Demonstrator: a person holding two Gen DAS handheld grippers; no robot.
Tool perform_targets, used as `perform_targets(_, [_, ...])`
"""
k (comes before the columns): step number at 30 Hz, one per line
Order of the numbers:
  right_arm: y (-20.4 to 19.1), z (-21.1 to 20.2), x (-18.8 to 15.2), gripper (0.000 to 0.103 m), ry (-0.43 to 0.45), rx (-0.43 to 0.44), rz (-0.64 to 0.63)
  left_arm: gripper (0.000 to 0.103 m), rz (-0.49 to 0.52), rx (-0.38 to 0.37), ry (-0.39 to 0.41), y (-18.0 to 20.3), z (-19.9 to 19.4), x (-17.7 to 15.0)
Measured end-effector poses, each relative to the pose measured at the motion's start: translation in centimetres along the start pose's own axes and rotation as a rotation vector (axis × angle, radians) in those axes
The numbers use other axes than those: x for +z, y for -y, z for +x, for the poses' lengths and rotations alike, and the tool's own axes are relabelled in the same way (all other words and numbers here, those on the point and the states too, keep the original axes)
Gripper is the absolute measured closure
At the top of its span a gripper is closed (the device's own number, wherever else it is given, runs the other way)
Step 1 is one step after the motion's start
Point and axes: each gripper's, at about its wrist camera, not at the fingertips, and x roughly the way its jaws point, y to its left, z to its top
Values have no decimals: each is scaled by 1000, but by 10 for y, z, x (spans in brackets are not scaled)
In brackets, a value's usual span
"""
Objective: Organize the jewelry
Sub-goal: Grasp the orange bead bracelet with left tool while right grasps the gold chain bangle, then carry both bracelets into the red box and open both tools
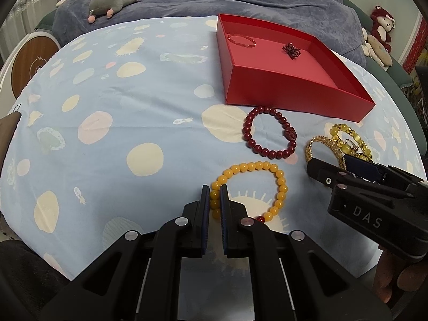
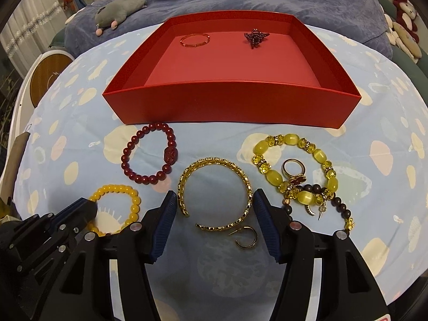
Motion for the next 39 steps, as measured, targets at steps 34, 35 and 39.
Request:
perform_targets(34, [68, -93, -18, 49, 139, 63, 152, 96, 60, -104, 87, 54, -73, 58])
perform_targets(35, [70, -95, -11, 49, 149, 63, 147, 96, 64, -110, 95, 56, -74, 65])
perform_targets(39, [74, -94, 26, 49, 179, 73, 137, 96, 76, -133, 126, 68, -72, 99])
